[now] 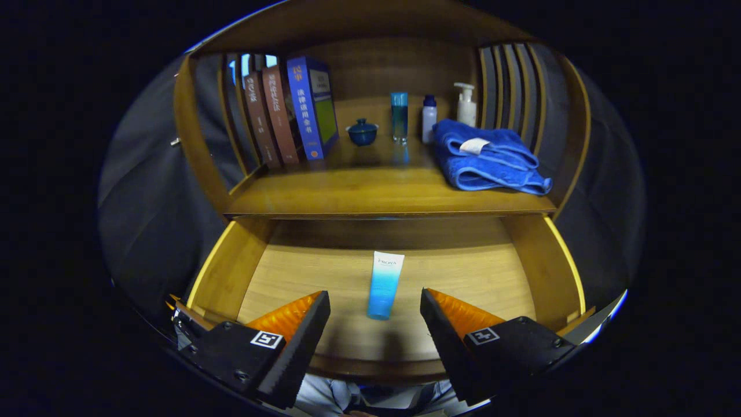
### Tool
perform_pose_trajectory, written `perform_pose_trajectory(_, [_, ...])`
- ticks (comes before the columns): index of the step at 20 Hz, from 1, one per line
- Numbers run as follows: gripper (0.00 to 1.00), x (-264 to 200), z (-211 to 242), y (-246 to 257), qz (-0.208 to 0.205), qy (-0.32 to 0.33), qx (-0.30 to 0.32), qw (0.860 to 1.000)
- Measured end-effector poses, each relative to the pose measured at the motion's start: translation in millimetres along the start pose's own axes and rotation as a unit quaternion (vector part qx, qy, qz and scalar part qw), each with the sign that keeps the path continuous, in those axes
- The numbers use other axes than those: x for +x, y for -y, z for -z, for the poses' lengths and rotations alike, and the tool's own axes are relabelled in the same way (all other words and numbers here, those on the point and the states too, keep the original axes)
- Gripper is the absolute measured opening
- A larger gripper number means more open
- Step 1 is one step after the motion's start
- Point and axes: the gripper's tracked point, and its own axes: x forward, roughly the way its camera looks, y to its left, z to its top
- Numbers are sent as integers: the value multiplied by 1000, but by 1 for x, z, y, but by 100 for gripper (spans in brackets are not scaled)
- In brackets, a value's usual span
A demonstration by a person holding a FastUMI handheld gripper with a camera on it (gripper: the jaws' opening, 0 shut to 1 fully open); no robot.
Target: Pull open the drawer, take out the items inside it, and place them on the countertop above the cabinet.
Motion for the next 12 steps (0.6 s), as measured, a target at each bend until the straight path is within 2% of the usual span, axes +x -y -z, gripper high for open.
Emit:
perform_pose_trajectory(4, [99, 45, -8, 6, 6, -81, 22, 996])
perform_pose_trajectory(7, [99, 69, 4, 11, 14, -145, 45, 988])
perform_pose_trajectory(12, [99, 87, 19, 20, 30, -217, 62, 974])
